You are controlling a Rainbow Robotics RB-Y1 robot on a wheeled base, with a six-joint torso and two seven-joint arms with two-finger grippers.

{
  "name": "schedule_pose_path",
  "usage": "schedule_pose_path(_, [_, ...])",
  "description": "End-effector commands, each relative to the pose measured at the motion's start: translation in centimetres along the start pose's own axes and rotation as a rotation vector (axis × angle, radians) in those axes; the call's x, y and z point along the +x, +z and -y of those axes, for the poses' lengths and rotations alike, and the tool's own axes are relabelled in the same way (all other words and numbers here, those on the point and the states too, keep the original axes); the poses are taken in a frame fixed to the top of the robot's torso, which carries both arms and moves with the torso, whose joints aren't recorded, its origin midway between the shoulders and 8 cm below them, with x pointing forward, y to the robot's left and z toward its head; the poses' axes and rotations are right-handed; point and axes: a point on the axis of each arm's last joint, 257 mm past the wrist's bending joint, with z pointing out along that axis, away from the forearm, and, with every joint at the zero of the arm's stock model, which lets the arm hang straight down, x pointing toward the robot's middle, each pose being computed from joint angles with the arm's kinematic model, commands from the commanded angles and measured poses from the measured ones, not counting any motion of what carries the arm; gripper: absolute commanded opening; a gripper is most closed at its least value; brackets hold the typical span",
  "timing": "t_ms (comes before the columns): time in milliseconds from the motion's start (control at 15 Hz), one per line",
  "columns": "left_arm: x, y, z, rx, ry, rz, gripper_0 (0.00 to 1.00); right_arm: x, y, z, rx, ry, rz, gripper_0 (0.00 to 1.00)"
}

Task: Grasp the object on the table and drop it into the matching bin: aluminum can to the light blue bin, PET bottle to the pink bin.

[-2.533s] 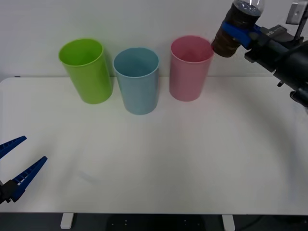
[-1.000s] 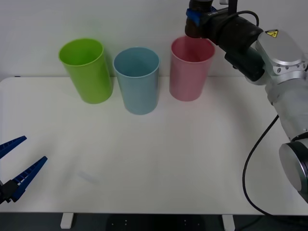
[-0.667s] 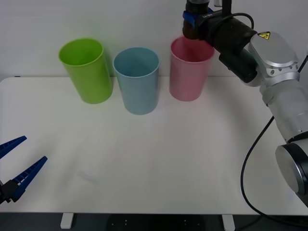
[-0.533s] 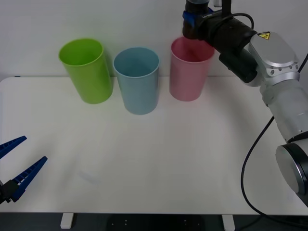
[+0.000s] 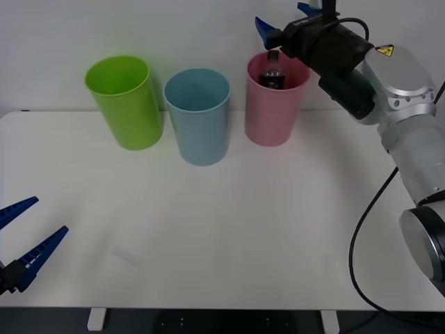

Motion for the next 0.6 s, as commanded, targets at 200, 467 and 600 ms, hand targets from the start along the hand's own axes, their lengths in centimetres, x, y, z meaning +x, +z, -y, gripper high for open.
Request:
schedule_pose_path(200, [0.0, 0.0, 0.0, 0.000, 0.000, 0.000, 1.00, 0.0, -1.0, 0.3, -0.042, 0.053, 0.009, 1.00])
schedule_pose_path(467, [0.0, 0.0, 0.0, 0.000, 0.000, 0.000, 1.00, 0.1, -3.3, 0.8, -0.060, 0.063, 0.034, 1.00])
schedule_pose_path(600, [0.0, 0.0, 0.0, 0.000, 0.000, 0.000, 1.00, 0.2, -4.5, 1.0, -0.069, 0.059, 0.044, 1.00])
